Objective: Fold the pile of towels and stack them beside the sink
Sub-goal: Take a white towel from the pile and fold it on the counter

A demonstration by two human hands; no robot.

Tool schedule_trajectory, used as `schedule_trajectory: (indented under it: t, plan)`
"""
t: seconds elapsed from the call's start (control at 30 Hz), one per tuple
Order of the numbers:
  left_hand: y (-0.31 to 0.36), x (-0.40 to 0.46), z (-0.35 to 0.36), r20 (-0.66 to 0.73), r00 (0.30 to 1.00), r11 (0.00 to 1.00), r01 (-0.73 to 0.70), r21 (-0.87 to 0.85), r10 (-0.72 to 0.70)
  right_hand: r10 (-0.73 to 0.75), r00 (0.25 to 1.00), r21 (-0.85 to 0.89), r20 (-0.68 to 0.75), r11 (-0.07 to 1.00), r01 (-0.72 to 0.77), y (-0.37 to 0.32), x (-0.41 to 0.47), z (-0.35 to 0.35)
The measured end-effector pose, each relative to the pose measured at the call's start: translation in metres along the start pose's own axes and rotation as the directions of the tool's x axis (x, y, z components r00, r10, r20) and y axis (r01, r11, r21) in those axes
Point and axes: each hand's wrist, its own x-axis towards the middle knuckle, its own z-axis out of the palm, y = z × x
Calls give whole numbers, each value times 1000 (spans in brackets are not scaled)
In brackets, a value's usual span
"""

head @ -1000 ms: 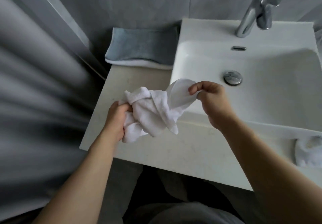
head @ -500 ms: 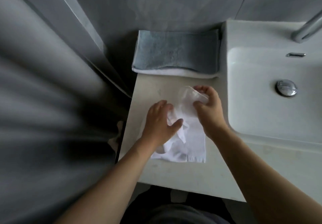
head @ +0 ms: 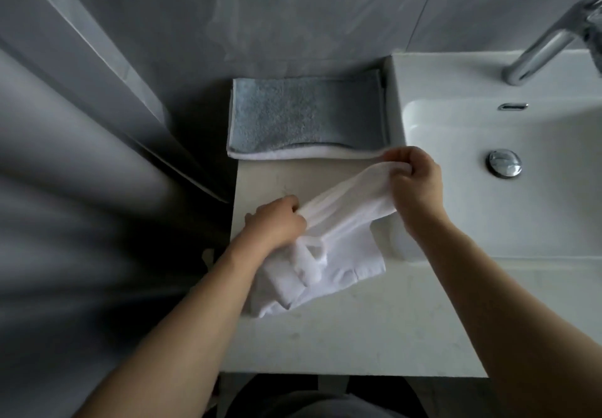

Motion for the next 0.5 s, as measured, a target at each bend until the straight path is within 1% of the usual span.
schedule_trajectory:
  t: [0.03, 0.07, 0.1, 0.13, 0.2, 0.27, 0.33, 0.37, 0.4, 0.43, 0.47, 0.5]
  plan:
    - [0, -1, -14, 95, 995, 1000, 4, -2, -4, -40, 999, -57, -2, 998, 39, 2, 3, 0]
    - [0, -2, -26, 161, 987, 1000, -6, 14, 4, -95, 996, -121, 1, 988, 94, 3, 5, 1]
    - [-1, -3, -38, 199, 980, 999, -21, 36, 14, -151, 988, -171, -4, 974, 148, 4, 7, 1]
    - [-2, -5, -50, 205, 979, 999, -17, 44, 8, -198, 980, -200, -18, 961, 191, 4, 10, 0]
    - [-7, -7, -65, 153, 988, 999, 31, 4, -32, -263, 964, -235, -33, 940, 249, 1, 16, -1]
    - [-13, -8, -69, 126, 991, 994, 52, -101, -39, -312, 950, -282, -23, 913, 293, -4, 22, 0]
    - [-20, -9, -65, 183, 982, 964, 94, -250, -48, -322, 947, -288, -16, 908, 304, -13, 27, 4]
    - [-25, -9, -60, 219, 975, 963, 96, -252, -40, -331, 944, -275, 12, 906, 321, -19, 28, 8]
    - [-29, -7, -55, 242, 969, 976, 95, -197, -45, -363, 929, -260, 68, 893, 368, -26, 28, 13]
    - [-32, -4, -49, 235, 971, 990, 79, -120, -49, -417, 898, -238, 141, 866, 440, -33, 27, 18]
    - [-33, -1, -41, 193, 981, 989, 48, -140, -21, -479, 850, -206, 219, 829, 520, -40, 25, 23]
    - [-29, -1, -35, 161, 986, 964, -7, -265, 51, -535, 796, -168, 284, 789, 591, -44, 22, 29]
